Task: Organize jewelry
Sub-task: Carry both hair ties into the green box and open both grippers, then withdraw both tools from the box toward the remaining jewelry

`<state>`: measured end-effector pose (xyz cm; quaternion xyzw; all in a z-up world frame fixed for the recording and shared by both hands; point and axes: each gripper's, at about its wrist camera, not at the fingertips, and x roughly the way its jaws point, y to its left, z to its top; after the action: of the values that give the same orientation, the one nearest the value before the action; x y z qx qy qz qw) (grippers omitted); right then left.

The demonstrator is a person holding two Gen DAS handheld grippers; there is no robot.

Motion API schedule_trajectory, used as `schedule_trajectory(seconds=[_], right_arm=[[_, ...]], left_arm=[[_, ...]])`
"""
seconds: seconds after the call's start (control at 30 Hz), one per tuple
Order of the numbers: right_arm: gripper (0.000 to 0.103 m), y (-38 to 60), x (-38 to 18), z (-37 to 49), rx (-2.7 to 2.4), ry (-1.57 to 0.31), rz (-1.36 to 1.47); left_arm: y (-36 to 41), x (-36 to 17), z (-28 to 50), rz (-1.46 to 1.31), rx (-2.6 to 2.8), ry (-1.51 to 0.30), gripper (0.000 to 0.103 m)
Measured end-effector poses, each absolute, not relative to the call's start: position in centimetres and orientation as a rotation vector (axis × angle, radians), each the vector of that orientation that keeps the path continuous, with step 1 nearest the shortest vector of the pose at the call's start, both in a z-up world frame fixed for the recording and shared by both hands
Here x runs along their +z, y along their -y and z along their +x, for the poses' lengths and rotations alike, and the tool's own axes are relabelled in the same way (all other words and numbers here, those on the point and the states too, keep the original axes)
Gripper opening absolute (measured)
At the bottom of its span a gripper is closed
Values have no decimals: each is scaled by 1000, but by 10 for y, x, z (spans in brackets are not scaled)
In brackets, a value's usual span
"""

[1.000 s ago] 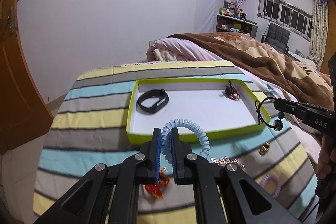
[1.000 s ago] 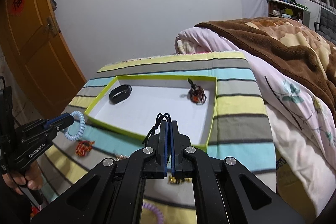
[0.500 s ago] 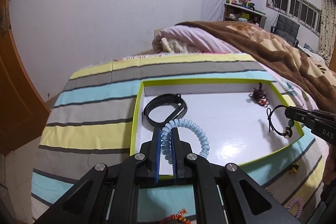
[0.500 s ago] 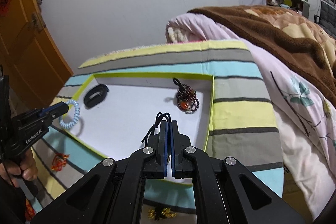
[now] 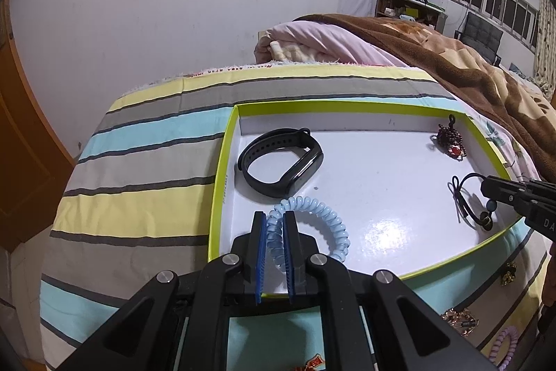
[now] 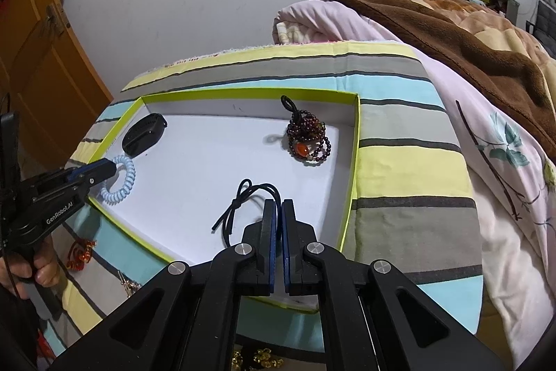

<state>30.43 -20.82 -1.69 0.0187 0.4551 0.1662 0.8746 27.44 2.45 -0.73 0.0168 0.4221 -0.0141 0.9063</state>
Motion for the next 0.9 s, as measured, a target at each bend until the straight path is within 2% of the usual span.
schedule_trajectory(seconds=[0.2, 0.23, 0.33, 0.63, 0.9], right_arm=[[26, 207, -14, 301, 347, -935, 22], [28, 207, -13, 300, 347, -932, 23], [29, 208, -9, 296, 346, -919, 20], [29, 212, 15, 262, 357, -846, 7], [29, 216, 31, 207, 379, -776, 20]], left_arm=[[-20, -6, 273, 38, -38, -867, 11], [-20, -5, 272, 38, -38, -865, 13], [-20, -2, 266, 28, -48, -854, 21], [-30, 19, 234, -17, -49, -790, 21], [-31, 37, 173, -25, -49, -718, 21]])
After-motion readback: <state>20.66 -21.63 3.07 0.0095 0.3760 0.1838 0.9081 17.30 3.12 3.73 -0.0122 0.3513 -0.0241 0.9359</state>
